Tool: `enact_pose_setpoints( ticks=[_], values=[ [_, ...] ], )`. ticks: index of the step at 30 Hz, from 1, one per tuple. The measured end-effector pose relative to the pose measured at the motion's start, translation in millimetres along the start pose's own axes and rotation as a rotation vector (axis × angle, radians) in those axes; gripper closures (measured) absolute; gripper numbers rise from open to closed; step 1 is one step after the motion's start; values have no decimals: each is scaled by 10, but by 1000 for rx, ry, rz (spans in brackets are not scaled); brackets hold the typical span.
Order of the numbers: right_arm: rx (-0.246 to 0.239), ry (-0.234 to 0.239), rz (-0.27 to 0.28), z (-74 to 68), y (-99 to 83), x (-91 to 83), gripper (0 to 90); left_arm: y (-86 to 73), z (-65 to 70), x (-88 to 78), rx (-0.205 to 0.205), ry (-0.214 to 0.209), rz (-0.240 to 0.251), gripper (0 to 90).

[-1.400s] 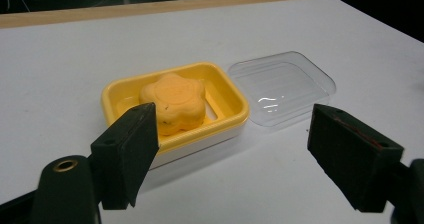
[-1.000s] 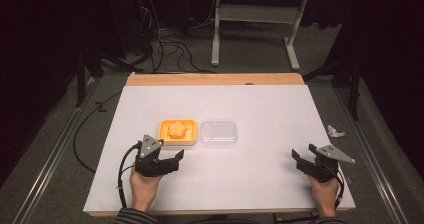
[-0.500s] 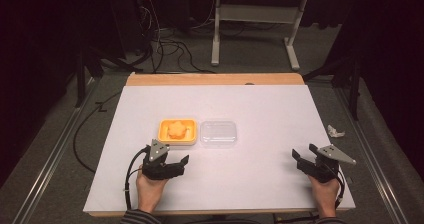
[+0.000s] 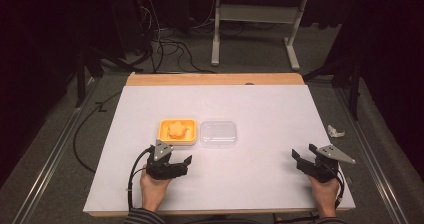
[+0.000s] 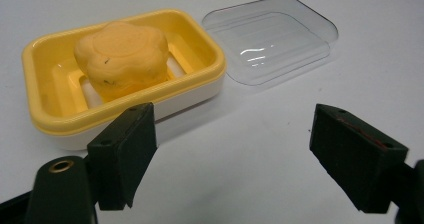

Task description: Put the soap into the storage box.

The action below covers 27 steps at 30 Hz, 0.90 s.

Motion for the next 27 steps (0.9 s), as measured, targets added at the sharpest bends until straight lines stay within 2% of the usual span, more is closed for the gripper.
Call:
enact_pose_setpoints(
  ticks=[5,21,27],
  values=[
    [-1,0,-7,-3,-4,8,289,-49,45,75,28,-10,-37,193],
    [-7,-4,-6,-2,-3,8,289,-97,129,279,41,-29,-56,198],
    [-9,-6,-8,-3,-4,9,290,-111,105,331,41,-12,-59,195]
  ],
)
Point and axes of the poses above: each handheld gripper's, and its own axes: x roughly forward along the jaws, y roughly out of its top, z roughly to its right, the point moved 8 cm from there along x, roughly forward along the jaws, and after that the axes turned 1 degree about -y, right-handed, at the moved point
